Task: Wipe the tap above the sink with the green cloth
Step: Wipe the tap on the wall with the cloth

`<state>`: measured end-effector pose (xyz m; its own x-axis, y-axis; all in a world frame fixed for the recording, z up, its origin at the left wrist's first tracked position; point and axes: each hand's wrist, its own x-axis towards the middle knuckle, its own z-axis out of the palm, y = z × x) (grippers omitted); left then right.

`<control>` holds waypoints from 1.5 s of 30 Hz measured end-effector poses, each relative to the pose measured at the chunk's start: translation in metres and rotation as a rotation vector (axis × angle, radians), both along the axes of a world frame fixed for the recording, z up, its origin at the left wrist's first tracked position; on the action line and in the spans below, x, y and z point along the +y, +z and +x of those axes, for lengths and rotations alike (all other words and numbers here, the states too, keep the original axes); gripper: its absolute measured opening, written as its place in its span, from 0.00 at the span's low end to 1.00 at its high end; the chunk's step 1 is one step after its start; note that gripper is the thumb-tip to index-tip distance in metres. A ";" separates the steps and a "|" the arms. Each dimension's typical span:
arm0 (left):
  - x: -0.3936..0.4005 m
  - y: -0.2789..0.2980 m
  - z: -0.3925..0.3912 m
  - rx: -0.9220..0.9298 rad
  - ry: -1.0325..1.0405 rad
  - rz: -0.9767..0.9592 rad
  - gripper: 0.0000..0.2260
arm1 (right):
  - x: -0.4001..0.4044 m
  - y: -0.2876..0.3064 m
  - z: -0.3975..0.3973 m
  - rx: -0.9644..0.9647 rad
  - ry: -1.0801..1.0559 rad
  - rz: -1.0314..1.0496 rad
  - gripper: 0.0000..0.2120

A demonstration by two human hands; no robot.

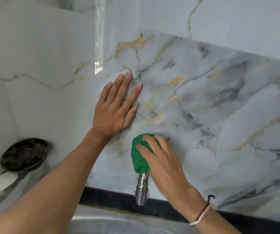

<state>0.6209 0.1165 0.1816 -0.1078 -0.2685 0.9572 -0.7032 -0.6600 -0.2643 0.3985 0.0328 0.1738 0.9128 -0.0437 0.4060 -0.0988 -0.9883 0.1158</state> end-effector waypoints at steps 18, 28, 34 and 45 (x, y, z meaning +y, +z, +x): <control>-0.001 0.002 0.001 -0.055 0.019 -0.028 0.27 | 0.002 -0.092 0.004 -0.101 -0.110 2.846 0.27; 0.000 0.000 0.003 -0.068 0.037 -0.021 0.27 | -0.001 -0.081 0.013 -0.176 0.060 2.789 0.22; -0.002 -0.001 0.005 -0.056 0.016 -0.019 0.28 | -0.012 -0.053 -0.021 -0.659 -0.106 2.232 0.13; -0.001 -0.002 0.006 -0.051 0.018 -0.012 0.28 | 0.046 0.012 0.027 0.190 -0.190 0.027 0.20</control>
